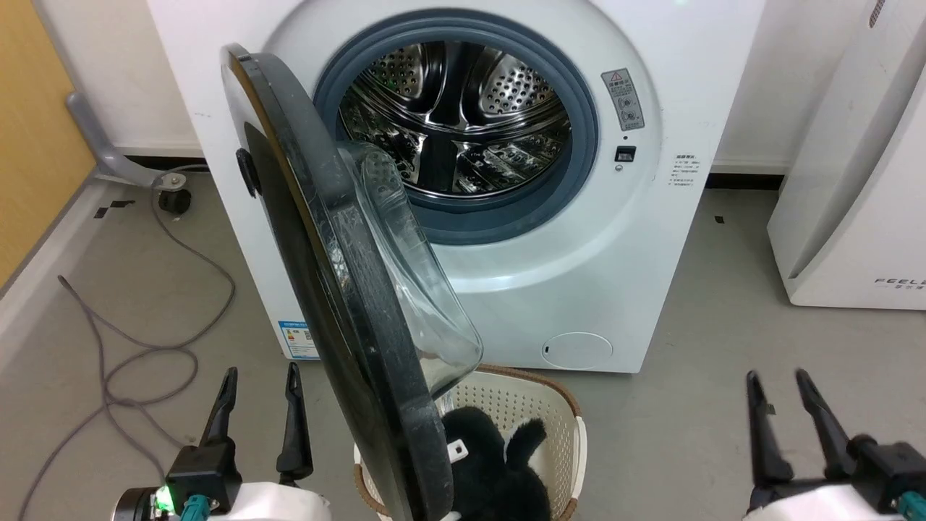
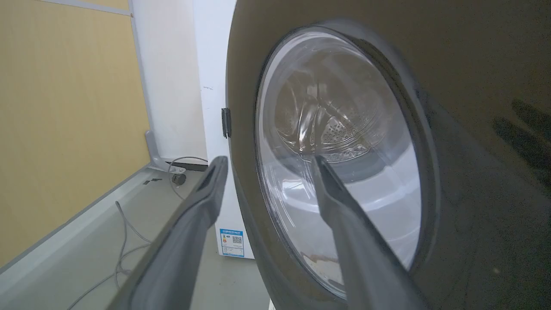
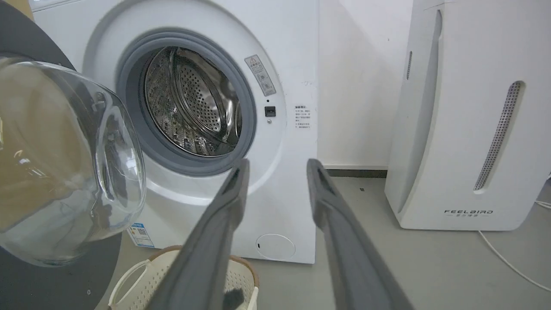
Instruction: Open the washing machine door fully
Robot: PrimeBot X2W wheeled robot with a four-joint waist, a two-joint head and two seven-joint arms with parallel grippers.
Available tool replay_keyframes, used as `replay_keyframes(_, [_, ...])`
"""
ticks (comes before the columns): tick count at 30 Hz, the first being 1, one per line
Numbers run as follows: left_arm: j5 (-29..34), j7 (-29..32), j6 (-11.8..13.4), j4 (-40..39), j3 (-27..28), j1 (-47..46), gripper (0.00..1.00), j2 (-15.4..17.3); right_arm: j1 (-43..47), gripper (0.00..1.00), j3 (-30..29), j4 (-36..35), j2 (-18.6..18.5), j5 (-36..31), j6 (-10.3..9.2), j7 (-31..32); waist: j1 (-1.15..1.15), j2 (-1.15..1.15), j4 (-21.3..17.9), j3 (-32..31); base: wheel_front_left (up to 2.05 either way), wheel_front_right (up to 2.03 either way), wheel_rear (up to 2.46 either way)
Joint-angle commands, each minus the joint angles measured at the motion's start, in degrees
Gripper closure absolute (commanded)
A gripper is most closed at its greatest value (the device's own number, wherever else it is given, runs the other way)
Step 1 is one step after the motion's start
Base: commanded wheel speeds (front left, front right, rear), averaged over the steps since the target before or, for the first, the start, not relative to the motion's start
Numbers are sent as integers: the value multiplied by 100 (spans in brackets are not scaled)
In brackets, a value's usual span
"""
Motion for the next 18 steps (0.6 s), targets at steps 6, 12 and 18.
replay_keyframes(6, [-27, -32, 28, -33, 24, 77, 0, 8, 217, 0, -70, -11, 80, -294, 3, -24, 0, 0, 6, -7, 0, 0, 0])
replay_keyframes(12, [-84, -32, -4, -17, 35, 48, 100, 8, 294, 0, -77, -58, 104, -407, 3, -24, 0, 0, 50, -10, 0, 0, 0])
replay_keyframes(18, [-102, -32, -50, 37, 61, 19, 100, 8, 315, 0, -68, -99, 107, -346, 3, -25, 0, 0, 85, -3, 0, 0, 0])
